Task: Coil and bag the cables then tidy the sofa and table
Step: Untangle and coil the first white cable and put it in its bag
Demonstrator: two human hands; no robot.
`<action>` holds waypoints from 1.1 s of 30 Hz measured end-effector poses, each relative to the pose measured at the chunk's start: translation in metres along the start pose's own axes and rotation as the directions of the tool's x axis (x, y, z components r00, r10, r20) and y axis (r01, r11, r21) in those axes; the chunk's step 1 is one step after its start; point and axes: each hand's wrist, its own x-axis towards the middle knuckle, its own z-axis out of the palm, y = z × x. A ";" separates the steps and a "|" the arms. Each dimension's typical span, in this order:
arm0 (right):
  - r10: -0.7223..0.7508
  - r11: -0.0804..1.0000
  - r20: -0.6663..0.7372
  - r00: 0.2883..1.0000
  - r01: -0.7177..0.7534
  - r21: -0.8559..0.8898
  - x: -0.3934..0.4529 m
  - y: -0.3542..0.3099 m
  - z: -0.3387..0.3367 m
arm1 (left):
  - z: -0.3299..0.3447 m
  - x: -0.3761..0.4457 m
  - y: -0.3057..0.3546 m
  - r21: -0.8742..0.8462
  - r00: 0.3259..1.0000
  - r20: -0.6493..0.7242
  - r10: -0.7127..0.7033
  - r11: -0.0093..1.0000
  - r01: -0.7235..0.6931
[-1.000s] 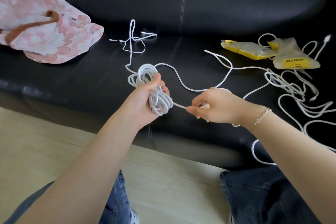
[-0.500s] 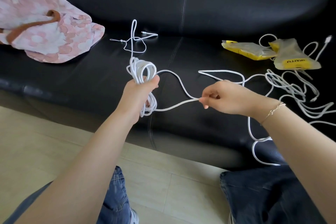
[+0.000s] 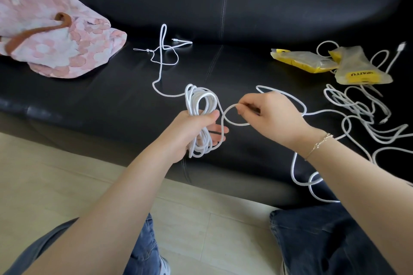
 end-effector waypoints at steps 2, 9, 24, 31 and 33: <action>-0.007 1.000 -0.032 0.999 0.006 -0.010 0.000 -0.002 0.003 | 0.002 -0.001 0.001 -0.020 1.000 0.013 -0.006 1.000 0.006; 0.009 1.000 -0.039 0.999 -0.010 -0.030 0.000 -0.004 0.003 | 0.001 -0.001 0.001 0.038 0.997 -0.079 0.009 0.999 -0.006; -0.079 0.985 0.023 0.997 0.081 -0.154 -0.001 -0.005 -0.007 | -0.002 0.003 -0.004 0.213 0.989 -0.148 0.025 0.977 0.007; 0.042 0.997 0.050 0.998 -0.038 -0.067 -0.001 0.011 -0.018 | -0.022 0.007 0.005 -0.353 0.955 -0.274 -0.110 0.936 0.006; 0.030 0.999 0.061 0.998 -0.028 -0.042 -0.002 0.007 -0.015 | -0.020 0.005 0.004 -0.395 0.965 -0.232 -0.120 0.918 0.019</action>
